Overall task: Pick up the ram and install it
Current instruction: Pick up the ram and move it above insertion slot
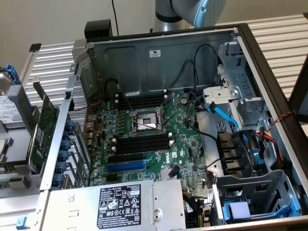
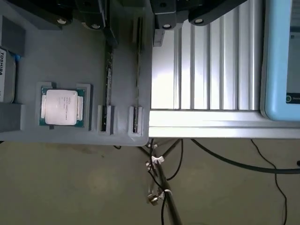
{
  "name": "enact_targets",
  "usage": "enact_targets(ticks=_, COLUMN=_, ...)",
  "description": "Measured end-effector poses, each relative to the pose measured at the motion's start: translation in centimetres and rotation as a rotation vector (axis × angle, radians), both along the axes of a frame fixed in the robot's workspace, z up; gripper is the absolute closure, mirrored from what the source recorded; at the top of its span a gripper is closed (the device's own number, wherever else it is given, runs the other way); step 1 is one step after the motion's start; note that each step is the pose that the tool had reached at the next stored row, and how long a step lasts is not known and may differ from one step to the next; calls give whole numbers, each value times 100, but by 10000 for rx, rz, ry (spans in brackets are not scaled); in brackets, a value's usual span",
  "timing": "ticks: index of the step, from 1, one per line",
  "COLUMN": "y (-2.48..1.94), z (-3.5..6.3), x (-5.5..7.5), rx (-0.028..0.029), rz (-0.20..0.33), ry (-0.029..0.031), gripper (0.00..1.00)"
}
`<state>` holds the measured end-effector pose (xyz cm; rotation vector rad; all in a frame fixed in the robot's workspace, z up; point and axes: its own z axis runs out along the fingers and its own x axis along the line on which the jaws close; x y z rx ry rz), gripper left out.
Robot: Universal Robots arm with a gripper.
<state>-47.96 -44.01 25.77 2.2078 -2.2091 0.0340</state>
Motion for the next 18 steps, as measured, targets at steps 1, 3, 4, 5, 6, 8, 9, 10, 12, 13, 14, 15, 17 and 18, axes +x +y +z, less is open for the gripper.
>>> enact_targets(ticks=1, y=0, z=-19, x=0, rx=0, rz=0, ry=0, gripper=58)
enact_targets(ticks=3, y=-1, z=-55, x=0, rx=1, rz=0, ry=0, gripper=58)
enact_targets(ticks=4, y=-1, z=-73, x=0, rx=1, rz=0, ry=-1, gripper=58)
enact_targets(ticks=5, y=-1, z=-91, x=0, rx=1, rz=0, ry=0, gripper=58)
enact_targets(ticks=6, y=-1, z=-109, x=0, rx=1, rz=0, ry=0, gripper=58)
enact_targets(ticks=8, y=-1, z=-145, x=0, rx=0, rz=0, ry=1, gripper=58)
enact_targets(ticks=9, y=-1, z=-163, x=0, rx=1, rz=0, ry=1, gripper=58)
enact_targets(ticks=10, y=-1, z=-183, x=0, rx=1, rz=1, ry=0, gripper=58)
enact_targets(ticks=12, y=-4, z=-218, x=0, rx=1, rz=0, ry=1, gripper=58)
enact_targets(ticks=13, y=-5, z=-238, x=0, rx=2, rz=0, ry=0, gripper=58)
enact_targets(ticks=14, y=-7, z=-255, x=0, rx=2, rz=0, ry=1, gripper=58)
enact_targets(ticks=15, y=-8, z=-273, x=0, rx=3, rz=0, ry=1, gripper=58)
enact_targets(ticks=17, y=-10, z=-309, x=0, rx=4, rz=0, ry=2, gripper=58)
enact_targets(ticks=18, y=-11, z=-328, x=0, rx=7, rz=0, ry=2, gripper=58)
